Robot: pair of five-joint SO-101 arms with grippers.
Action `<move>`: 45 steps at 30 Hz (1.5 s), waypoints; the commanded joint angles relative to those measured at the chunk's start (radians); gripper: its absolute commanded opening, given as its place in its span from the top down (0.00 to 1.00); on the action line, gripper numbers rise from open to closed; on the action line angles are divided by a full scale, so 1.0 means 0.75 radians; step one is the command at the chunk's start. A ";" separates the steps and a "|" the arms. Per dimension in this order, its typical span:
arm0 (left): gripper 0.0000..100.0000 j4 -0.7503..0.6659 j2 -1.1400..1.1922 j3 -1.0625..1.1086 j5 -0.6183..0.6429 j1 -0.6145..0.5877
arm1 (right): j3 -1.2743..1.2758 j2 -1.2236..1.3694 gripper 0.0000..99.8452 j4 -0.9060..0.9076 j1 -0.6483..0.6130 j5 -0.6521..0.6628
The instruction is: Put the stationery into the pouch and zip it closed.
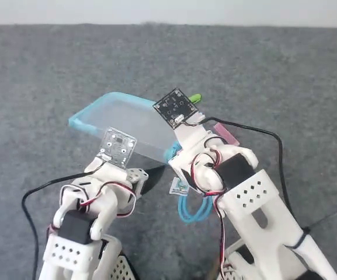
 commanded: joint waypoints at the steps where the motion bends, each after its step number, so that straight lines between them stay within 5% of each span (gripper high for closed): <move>1: 0.68 -0.047 -0.020 -0.079 0.020 0.104 | -0.078 -0.009 0.99 -0.036 0.015 -0.012; 15: 0.68 -0.307 -0.018 0.085 -0.041 0.008 | -0.082 -0.011 0.99 0.007 -0.136 0.027; 45: 0.71 -0.428 -0.010 0.128 -0.039 -0.313 | 0.115 -0.009 0.99 -0.083 0.011 0.168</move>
